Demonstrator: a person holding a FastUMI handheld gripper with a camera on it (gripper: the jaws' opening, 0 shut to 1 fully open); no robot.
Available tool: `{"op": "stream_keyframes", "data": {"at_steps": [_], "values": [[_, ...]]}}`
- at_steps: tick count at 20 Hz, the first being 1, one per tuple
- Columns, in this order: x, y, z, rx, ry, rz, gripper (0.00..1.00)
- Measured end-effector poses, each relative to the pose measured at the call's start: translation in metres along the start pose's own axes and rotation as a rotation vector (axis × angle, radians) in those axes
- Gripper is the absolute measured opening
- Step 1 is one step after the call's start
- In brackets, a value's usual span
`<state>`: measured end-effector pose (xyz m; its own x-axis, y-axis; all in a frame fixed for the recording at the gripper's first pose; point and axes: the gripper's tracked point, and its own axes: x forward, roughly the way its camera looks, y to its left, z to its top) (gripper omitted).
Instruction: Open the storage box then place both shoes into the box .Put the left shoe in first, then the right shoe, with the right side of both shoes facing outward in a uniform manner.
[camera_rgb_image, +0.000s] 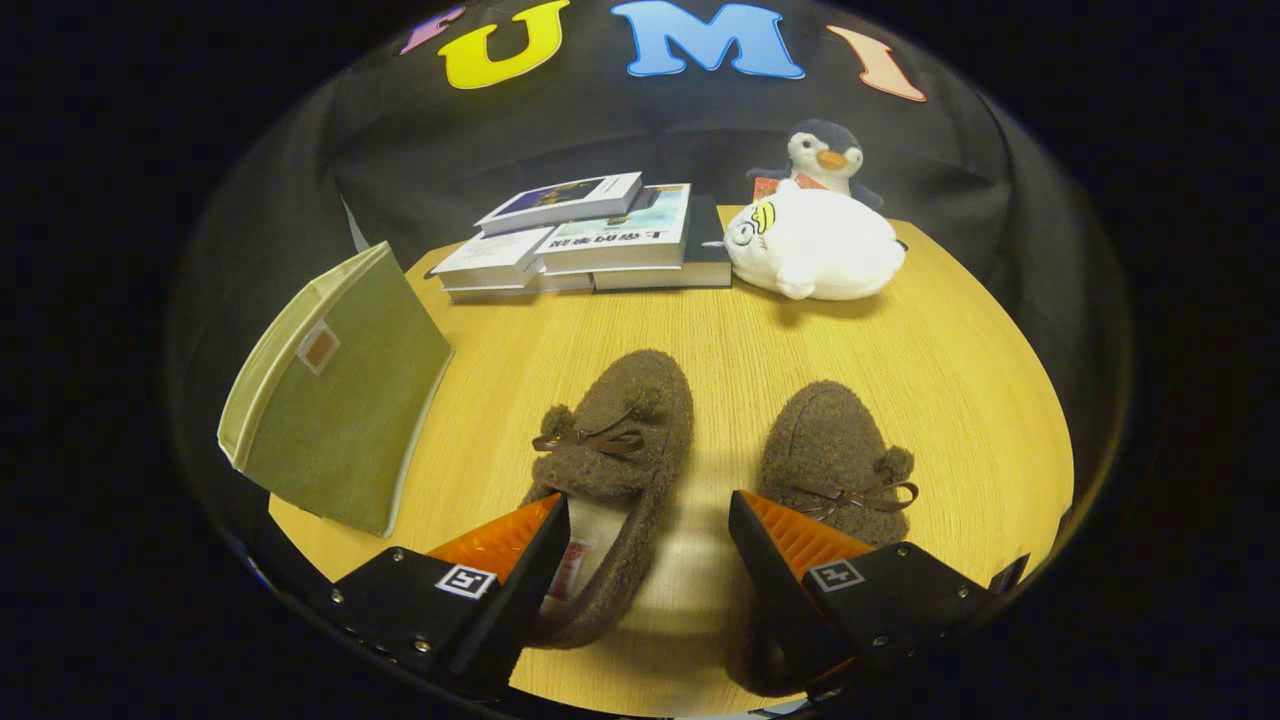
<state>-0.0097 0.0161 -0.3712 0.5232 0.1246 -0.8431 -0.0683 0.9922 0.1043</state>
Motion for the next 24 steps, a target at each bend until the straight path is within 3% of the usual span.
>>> {"op": "stream_keyframes", "data": {"at_steps": [4,5,9,12,13,15,16,17,18,24], "values": [[0.016,0.001,-0.005,-0.005,0.033,-0.003,0.96],[0.018,0.002,-0.006,0.000,0.045,-0.001,0.91],[0.024,0.009,-0.009,0.068,0.082,0.027,0.69],[0.025,0.012,-0.009,0.118,0.102,0.039,0.43],[0.027,0.010,-0.009,0.125,0.101,0.026,0.43],[0.024,0.006,-0.007,0.159,0.094,0.010,0.16],[0.023,0.006,-0.008,0.180,0.100,0.010,0.10],[0.021,0.004,-0.006,0.204,0.095,-0.005,0.10],[0.017,0.004,-0.002,0.235,0.087,-0.002,0.00],[-0.006,0.020,0.022,0.319,0.093,0.054,0.00]]}}
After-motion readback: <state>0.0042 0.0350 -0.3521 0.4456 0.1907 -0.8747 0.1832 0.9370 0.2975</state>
